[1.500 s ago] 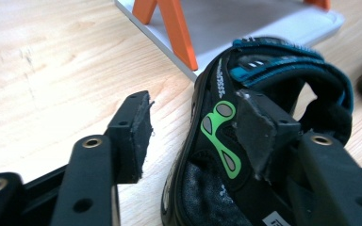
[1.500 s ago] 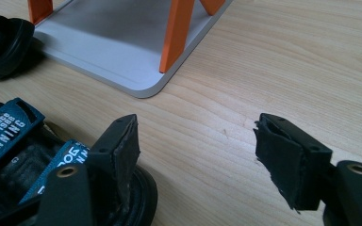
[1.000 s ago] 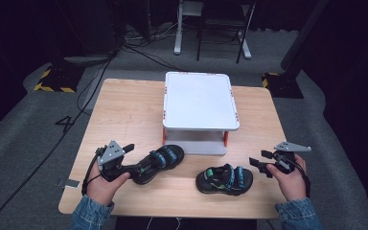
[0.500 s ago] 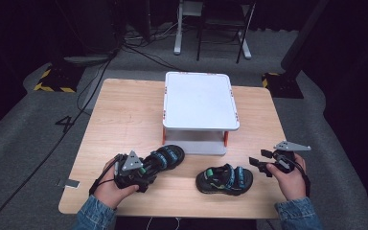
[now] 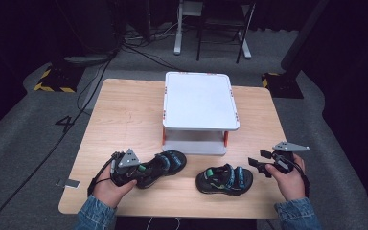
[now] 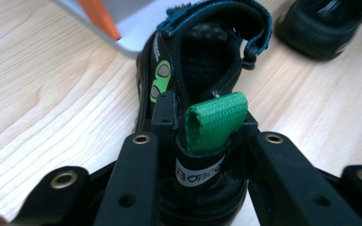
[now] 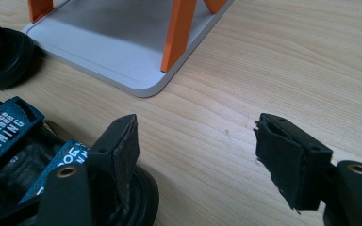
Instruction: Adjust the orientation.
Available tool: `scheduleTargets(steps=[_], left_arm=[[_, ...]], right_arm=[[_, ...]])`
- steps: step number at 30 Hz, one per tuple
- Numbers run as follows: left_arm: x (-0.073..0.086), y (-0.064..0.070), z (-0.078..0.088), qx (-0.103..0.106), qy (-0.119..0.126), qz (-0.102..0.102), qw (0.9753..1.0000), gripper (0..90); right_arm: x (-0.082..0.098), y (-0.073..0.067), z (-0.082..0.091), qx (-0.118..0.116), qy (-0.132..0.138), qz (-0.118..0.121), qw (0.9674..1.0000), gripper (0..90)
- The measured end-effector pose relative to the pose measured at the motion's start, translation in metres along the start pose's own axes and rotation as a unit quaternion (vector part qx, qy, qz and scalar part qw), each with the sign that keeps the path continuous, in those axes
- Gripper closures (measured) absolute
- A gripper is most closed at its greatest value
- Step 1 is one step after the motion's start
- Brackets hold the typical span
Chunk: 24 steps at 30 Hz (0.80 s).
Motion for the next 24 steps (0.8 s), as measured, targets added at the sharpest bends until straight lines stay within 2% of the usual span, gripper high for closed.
scheduleTargets(steps=[4, 6, 9, 12, 15, 17, 22, 24], left_arm=[[-0.010, 0.004, 0.003, 0.012, 0.037, -0.001, 0.9993, 72.1], [-0.017, 0.004, 0.005, 0.012, 0.061, 0.012, 0.9980, 71.9], [-0.027, 0.000, 0.004, -0.006, 0.086, 0.024, 0.9960, 71.6], [-0.038, -0.005, -0.007, -0.031, 0.108, 0.040, 0.9929, 71.5], [-0.046, -0.009, -0.021, -0.043, 0.116, 0.067, 0.9900, 71.4], [-0.049, -0.011, -0.029, -0.052, 0.113, 0.073, 0.9895, 71.3], [-0.053, -0.010, -0.045, -0.049, 0.104, 0.064, 0.9913, 71.2], [-0.055, -0.010, -0.050, -0.052, 0.102, 0.064, 0.9913, 71.1]], right_arm=[[0.001, 0.000, 0.001, 0.002, 0.002, -0.001, 1.0000, 31.7], [0.002, 0.001, 0.003, 0.004, 0.001, 0.000, 1.0000, 31.7], [0.004, 0.001, 0.005, 0.007, 0.002, -0.006, 1.0000, 31.7], [0.005, 0.000, 0.007, 0.006, 0.003, -0.007, 1.0000, 31.7], [0.007, -0.001, 0.011, 0.010, 0.004, -0.009, 0.9999, 31.7], [0.010, 0.001, 0.015, 0.014, 0.006, -0.012, 0.9998, 31.7], [0.017, 0.005, 0.023, 0.023, 0.006, -0.019, 0.9995, 31.7], [0.020, 0.006, 0.027, 0.028, 0.008, -0.021, 0.9994, 31.7]])
Point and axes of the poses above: each handheld gripper's, and its own axes: z roughly backward along the jaws, x roughly out of its underside, y roughly to its right, the point moved 6 cm from there along -z, roughly forward along the jaws, and after that the axes turned 5 degrees about z, right-handed, at the moved point
